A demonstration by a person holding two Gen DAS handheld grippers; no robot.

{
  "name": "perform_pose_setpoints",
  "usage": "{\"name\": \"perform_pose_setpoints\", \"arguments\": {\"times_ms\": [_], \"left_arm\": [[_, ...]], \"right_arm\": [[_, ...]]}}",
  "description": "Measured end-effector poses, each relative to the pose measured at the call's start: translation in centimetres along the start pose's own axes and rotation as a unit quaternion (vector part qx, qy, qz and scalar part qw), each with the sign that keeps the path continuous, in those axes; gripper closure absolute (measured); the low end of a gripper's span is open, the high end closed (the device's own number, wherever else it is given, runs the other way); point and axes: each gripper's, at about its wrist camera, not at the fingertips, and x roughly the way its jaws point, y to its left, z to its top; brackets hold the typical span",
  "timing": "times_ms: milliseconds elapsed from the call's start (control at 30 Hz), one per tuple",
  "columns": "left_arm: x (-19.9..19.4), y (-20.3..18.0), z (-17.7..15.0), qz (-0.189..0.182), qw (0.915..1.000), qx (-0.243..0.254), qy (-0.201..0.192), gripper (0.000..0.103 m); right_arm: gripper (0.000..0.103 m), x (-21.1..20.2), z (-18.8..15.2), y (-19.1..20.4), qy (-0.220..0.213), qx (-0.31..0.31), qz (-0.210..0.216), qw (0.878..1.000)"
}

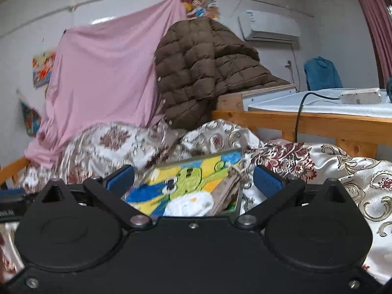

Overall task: Organize soft objects
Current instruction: 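Open both tools and lift them away from the painting tray, then lower the right tool onto the navy dotted cloth and close it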

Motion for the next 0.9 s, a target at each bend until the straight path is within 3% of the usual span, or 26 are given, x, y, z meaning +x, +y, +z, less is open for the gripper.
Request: {"name": "perform_pose_setpoints", "arguments": {"times_ms": [167, 267, 367, 500, 600, 900], "left_arm": [[-1.0, 2.8, -2.2, -0.001, 0.9978, -0.015, 0.064, 0.001], [-1.3, 3.7, -2.9, -0.007, 0.9964, -0.033, 0.078, 0.001], [-1.2, 3.2, -3.6, -0.002, 0.9956, -0.008, 0.094, 0.001], [-0.2, 1.7, -5.0, 0.023, 0.9890, 0.052, 0.136, 0.001], [0.0, 1.5, -5.3, 0.023, 0.9867, 0.064, 0.148, 0.001], [1.0, 2.7, -5.2, 0.028, 0.9824, 0.015, 0.184, 0.001]], "right_arm": [[0.000, -2.0, -1.0, 2.3, 0.034, -0.054, -0.017, 0.998], [0.000, -3.0, -1.4, 3.1, 0.059, -0.063, -0.018, 0.996], [0.000, -3.1, -1.8, 3.6, 0.092, -0.077, -0.016, 0.993], [0.000, -3.6, -2.8, 5.5, 0.130, -0.121, -0.019, 0.984], [0.001, -3.4, -3.1, 6.2, 0.151, -0.141, -0.014, 0.978], [0.001, 0.7, -5.7, 7.6, 0.265, -0.178, 0.008, 0.948]]}}
